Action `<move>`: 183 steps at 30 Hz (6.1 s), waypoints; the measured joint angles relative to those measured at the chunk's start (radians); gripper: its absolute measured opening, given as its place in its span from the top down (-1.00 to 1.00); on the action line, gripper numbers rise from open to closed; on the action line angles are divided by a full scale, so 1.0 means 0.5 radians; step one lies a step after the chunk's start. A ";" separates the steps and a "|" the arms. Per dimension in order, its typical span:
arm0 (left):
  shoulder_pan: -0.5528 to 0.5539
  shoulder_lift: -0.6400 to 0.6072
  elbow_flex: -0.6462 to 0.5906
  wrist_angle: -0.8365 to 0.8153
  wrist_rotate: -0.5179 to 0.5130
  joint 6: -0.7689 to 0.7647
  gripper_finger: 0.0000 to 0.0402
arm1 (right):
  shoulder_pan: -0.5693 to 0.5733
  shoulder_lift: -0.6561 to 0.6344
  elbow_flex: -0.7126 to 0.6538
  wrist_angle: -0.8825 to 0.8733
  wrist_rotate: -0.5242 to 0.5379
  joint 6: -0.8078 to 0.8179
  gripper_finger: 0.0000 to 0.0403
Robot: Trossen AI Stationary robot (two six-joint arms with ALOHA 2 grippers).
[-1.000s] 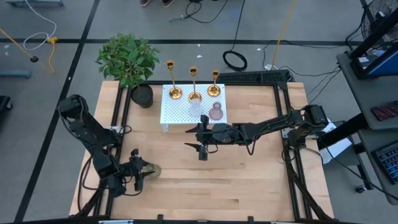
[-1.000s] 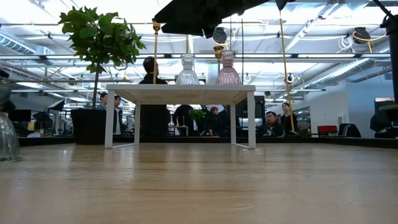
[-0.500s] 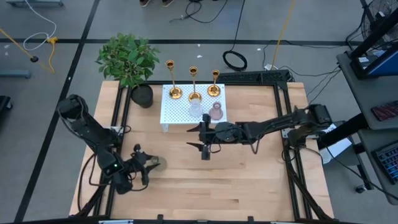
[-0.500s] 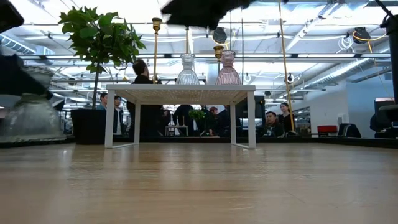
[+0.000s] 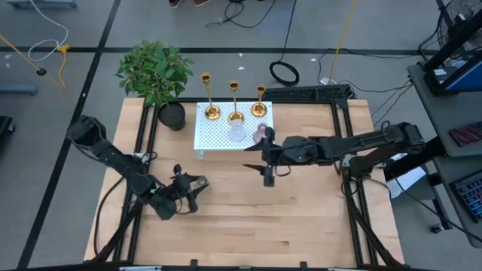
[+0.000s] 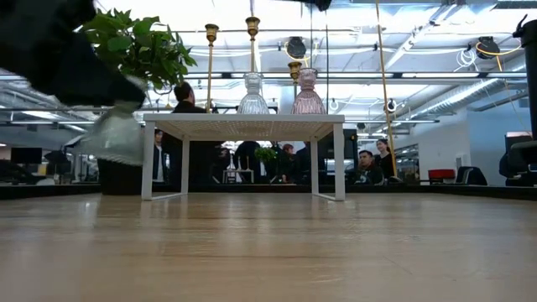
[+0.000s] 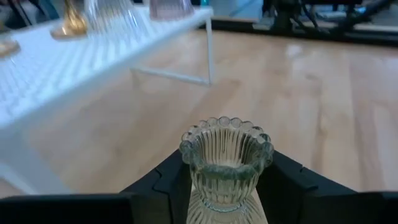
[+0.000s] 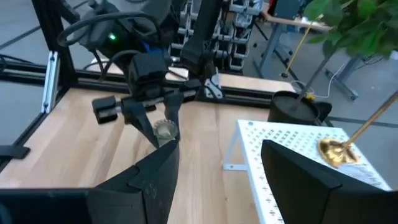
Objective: Pick & Place candle stick holders
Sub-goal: Put the transparent candle holder on the shelf, then return to Home Position
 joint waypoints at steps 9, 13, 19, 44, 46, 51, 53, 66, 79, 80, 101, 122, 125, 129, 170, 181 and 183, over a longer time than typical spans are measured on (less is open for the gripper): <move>0.280 0.000 0.000 0.573 0.001 0.606 0.20 | 0.000 -0.098 0.000 -0.081 -0.001 -0.015 -0.10; 0.361 -0.021 0.000 0.877 0.004 0.948 0.24 | 0.000 -0.096 0.000 -0.086 -0.001 -0.057 -0.10; 0.524 -0.192 0.001 1.022 0.022 1.194 0.25 | 0.000 -0.097 0.000 -0.094 -0.001 -0.068 -0.10; 1.381 -0.369 0.002 0.707 0.664 1.186 0.24 | 0.000 -0.097 -0.001 -0.119 0.005 -0.146 -0.10; 1.401 -0.369 0.002 0.700 0.715 1.185 0.21 | 0.000 -0.097 -0.001 -0.119 0.005 -0.156 -0.10; 1.445 -0.369 0.002 0.674 0.739 1.186 -0.02 | 0.000 -0.097 -0.001 -0.127 0.007 -0.157 -0.10; 1.455 -0.369 0.002 0.655 0.737 1.186 -0.11 | 0.000 -0.097 -0.001 -0.157 0.007 -0.157 -0.11; 1.314 -0.505 0.002 0.642 0.518 1.409 -0.30 | 0.000 -0.250 -0.002 -0.495 0.009 -0.007 -0.22; 0.942 -0.879 0.025 0.649 0.529 1.618 -0.22 | 0.000 -0.530 -0.005 -0.909 -0.002 0.122 -0.02; 0.899 -0.906 0.043 0.646 0.528 1.637 -0.18 | 0.001 -0.550 -0.022 -0.894 -0.008 0.121 0.02; 0.628 -1.532 0.404 -0.840 0.672 1.301 0.98 | -0.002 -1.496 -1.020 -0.380 -0.164 0.177 0.99; 0.626 -2.034 -0.211 -0.539 1.202 1.689 0.98 | -0.020 -2.204 -1.751 -0.029 -0.321 0.057 1.00; 0.626 -2.157 -0.287 -0.506 1.240 1.721 0.97 | -0.020 -2.280 -1.801 -0.043 -0.321 0.052 1.00; 0.626 -2.335 -0.393 -0.483 1.248 1.833 0.98 | -0.020 -2.399 -1.867 -0.047 -0.321 0.011 1.00; 1.273 -2.539 -0.920 0.018 1.736 1.821 0.94 | -0.149 -2.759 -2.307 0.257 -0.516 -0.175 1.00; 1.296 -2.540 -0.919 -0.001 1.731 1.776 0.82 | -0.149 -2.754 -2.362 0.309 -0.514 -0.270 1.00; 1.295 -2.539 -0.919 -0.001 1.731 1.797 0.80 | -0.149 -2.754 -2.362 0.303 -0.515 -0.254 1.00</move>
